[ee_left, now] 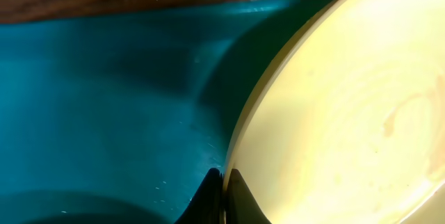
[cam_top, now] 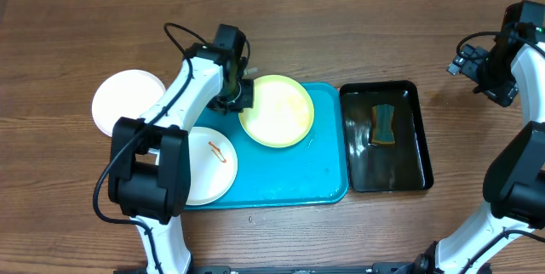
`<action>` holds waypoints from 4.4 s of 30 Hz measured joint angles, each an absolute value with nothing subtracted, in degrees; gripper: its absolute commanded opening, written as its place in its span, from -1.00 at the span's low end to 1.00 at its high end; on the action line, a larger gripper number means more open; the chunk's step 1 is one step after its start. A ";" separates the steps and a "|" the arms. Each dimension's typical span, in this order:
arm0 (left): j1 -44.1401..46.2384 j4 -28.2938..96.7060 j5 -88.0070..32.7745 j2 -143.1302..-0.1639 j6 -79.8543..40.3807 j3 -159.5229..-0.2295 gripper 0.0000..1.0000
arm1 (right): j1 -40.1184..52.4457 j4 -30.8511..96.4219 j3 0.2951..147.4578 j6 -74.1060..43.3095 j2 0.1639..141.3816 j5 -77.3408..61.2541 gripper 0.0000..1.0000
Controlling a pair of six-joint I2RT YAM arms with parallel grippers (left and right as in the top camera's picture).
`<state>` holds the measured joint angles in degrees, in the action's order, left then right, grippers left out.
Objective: Clean dirty plates on tray and stack at the side
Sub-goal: 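Grasp the yellow-green plate's rim with the left gripper and lift, then swing the yellow-green plate left and stack it on the cream plate, then release the stacked plate and move the left gripper to the white plate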
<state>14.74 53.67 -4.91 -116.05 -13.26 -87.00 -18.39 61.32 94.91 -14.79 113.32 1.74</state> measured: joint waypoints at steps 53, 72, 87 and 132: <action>50.94 32.75 29.23 -107.35 -9.54 -90.43 -0.92 | -18.39 61.32 94.91 -14.79 113.32 1.72 1.00; 70.30 8.82 72.18 -107.35 22.94 -90.50 -0.92 | -18.37 61.30 94.91 -14.79 113.32 1.74 1.00; 70.39 24.43 72.16 -107.35 13.19 -90.89 -0.91 | -18.39 61.32 94.91 -14.79 113.32 1.74 1.00; -35.77 52.58 -12.93 -106.28 -22.68 -85.01 -0.92 | -18.37 61.30 94.91 -14.81 113.32 1.74 1.00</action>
